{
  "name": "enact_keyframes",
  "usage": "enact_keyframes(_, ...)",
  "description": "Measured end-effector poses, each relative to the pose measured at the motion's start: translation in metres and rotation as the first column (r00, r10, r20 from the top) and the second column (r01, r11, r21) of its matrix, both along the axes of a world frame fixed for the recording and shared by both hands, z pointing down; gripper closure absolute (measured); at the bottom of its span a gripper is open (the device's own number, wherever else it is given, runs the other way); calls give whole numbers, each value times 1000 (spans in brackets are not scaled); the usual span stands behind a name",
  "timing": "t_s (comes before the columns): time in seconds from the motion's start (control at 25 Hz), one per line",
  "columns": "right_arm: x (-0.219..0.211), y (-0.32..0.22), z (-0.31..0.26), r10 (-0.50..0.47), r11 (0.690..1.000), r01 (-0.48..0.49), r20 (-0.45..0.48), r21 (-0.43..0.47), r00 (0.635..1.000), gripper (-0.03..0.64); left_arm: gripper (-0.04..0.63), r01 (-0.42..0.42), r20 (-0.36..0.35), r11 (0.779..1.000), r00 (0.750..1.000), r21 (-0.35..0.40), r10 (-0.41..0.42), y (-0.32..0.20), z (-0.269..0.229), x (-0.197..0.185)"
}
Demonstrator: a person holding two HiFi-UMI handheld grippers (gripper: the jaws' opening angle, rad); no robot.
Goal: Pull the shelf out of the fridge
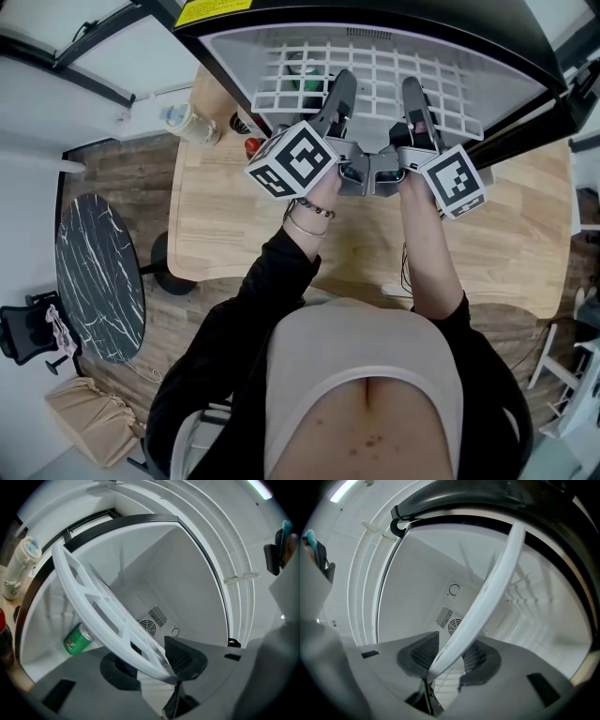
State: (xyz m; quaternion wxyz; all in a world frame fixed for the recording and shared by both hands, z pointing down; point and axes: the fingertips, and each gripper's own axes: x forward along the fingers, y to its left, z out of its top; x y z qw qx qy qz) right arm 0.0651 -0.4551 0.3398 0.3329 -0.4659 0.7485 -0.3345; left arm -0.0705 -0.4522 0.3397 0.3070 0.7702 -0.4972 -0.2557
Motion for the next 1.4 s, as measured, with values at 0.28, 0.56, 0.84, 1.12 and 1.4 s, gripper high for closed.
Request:
enact_keyframes(0.28,1,7,0,1,1000,-1,6,-2,1000,466,439,-2,-9,1000,1000,1,2,7,-1,1)
enact_keyframes(0.56,1,14,1,2,1000,-2,11,-7,1000,471,443,-2,-13,1000,1000,-5,2,13,0,0)
enact_keyframes(0.84,0,19,2,-1,1000,1,18,-11,1000,474,451,-1,-16,1000,1000,-11,1,18,2,-1)
enact_keyframes(1.12,0,25,2,-6,1000,6,9,-14,1000,477,456,-4,-25,1000,1000,-15,3,23,1,-1)
enact_keyframes(1.4,1,30,3,-4,1000,4,4,-17,1000,482,459,-1,-21,1000,1000,-17,1,28,1,-1)
